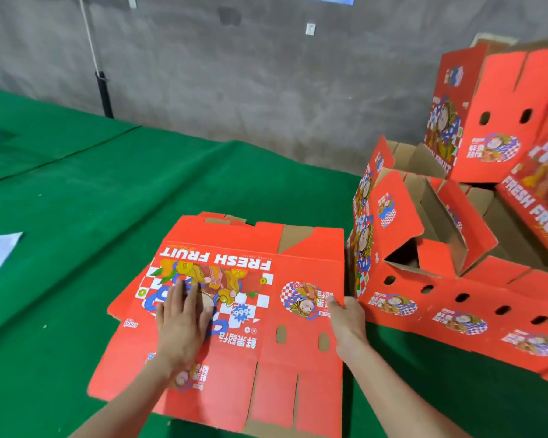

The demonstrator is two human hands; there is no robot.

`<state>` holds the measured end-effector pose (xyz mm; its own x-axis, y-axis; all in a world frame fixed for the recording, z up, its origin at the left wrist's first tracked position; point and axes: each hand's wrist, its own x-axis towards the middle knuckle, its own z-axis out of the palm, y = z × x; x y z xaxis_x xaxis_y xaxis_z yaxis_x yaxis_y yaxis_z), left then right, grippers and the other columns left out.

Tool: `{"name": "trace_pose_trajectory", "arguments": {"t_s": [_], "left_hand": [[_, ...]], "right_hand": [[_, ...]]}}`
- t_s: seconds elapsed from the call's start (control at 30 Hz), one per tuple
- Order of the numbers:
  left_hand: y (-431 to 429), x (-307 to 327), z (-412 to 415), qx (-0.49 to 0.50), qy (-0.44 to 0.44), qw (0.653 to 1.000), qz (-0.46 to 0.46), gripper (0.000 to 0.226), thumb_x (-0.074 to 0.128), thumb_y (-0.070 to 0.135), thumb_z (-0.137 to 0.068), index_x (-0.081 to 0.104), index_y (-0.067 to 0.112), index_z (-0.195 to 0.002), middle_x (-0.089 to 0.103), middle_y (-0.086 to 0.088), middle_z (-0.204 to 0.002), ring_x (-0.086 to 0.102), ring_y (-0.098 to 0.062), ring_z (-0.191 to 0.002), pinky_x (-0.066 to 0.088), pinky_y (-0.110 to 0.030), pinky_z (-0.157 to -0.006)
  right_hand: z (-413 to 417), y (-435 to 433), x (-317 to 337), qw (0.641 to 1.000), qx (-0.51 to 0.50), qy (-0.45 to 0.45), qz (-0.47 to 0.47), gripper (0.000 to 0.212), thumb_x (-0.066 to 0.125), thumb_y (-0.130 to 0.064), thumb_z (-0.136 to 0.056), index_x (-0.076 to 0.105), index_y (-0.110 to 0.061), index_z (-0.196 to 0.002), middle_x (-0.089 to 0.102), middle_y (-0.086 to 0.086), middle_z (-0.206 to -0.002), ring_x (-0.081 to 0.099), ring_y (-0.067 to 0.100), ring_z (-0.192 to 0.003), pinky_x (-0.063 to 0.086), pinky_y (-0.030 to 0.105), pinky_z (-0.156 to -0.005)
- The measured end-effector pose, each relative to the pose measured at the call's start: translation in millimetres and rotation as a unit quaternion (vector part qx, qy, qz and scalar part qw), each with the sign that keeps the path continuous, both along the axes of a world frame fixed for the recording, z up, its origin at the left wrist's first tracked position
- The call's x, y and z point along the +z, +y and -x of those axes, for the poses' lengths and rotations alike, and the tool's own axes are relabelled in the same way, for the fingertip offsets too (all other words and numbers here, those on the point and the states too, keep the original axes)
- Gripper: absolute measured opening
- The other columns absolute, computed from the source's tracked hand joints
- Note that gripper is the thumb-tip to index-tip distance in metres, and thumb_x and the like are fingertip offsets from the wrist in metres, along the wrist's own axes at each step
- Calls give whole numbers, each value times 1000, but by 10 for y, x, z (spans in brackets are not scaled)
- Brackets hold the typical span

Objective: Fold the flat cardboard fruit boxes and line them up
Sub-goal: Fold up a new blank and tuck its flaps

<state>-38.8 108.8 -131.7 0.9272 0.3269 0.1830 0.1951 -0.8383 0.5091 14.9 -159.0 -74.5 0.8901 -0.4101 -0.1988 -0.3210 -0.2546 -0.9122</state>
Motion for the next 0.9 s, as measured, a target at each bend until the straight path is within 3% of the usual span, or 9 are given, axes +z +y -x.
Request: {"name": "trace_pose_trajectory", "arguments": {"t_s": [0.2,0.27,0.33,0.4,0.5,0.6,0.67,0.77,0.9], "left_hand": [[135,604,-92,110,-142,982,62,59,60,29,-87,46,-11,-127,42,-38,-128,40,-53,-118,34,-57,-99],[124,884,-114,70,-168,973,141,42,61,19,-91,49,-8,-119,54,-32,-114,50,-45,-108,40,-49,-95],[46,1083,-107,11,-165,961,220,13,58,19,-93,58,6,-96,63,-15,-83,57,-29,-75,48,-30,-72],[-120,1242,-44,-45,-168,935,308,20,57,19,-94,60,11,-76,57,-3,-65,48,-17,-58,42,-15,-51],[-470,1398,72,-142,-152,859,467,6,63,13,-85,64,7,-83,69,-1,-74,59,-12,-64,51,-22,-59],[-859,1551,192,-207,-137,803,541,22,68,14,-72,65,14,-94,74,-4,-84,68,-13,-68,56,-25,-59],[-1078,1619,267,-236,-148,782,557,22,68,15,-70,68,17,-92,74,-5,-85,69,-14,-68,56,-25,-57],[-1365,1651,379,-263,-147,772,560,22,70,20,-69,71,24,-90,74,-7,-89,70,-17,-71,56,-27,-58],[-1669,1695,490,-278,-148,779,543,22,70,21,-70,70,27,-92,74,-6,-89,71,-16,-72,55,-24,-57]], "right_hand": [[480,-448,507,977,32,-203,-49,8,54,-2,-93,57,-4,-86,50,-3,-69,46,10,-61,38,19,-53],[696,-776,588,970,36,-236,-44,11,53,-1,-94,56,-7,-85,51,-8,-62,45,3,-54,37,18,-51],[909,-1128,619,971,27,-236,-29,15,54,-8,-94,55,-14,-80,48,-7,-57,45,8,-51,40,28,-54],[1093,-1467,614,973,-7,-221,-62,15,56,-15,-93,55,-18,-78,49,5,-59,47,18,-48,41,32,-45],[1344,-1902,618,973,-55,-215,-66,14,59,-20,-92,56,-16,-80,53,20,-77,50,20,-56,41,28,-40],[1571,-2237,674,975,-63,-210,-28,6,59,-11,-92,56,-11,-86,57,31,-94,49,29,-73,45,29,-51],[1704,-2404,788,971,-71,-218,67,12,62,-3,-89,55,-12,-89,62,26,-98,53,24,-83,45,24,-67],[1888,-2516,1118,912,-125,-295,257,26,66,-14,-82,59,-6,-106,61,15,-106,56,27,-96,45,44,-85],[1986,-2524,1458,872,-51,-342,347,36,69,0,-81,61,-3,-116,58,8,-105,51,5,-81,37,7,-79]]}}
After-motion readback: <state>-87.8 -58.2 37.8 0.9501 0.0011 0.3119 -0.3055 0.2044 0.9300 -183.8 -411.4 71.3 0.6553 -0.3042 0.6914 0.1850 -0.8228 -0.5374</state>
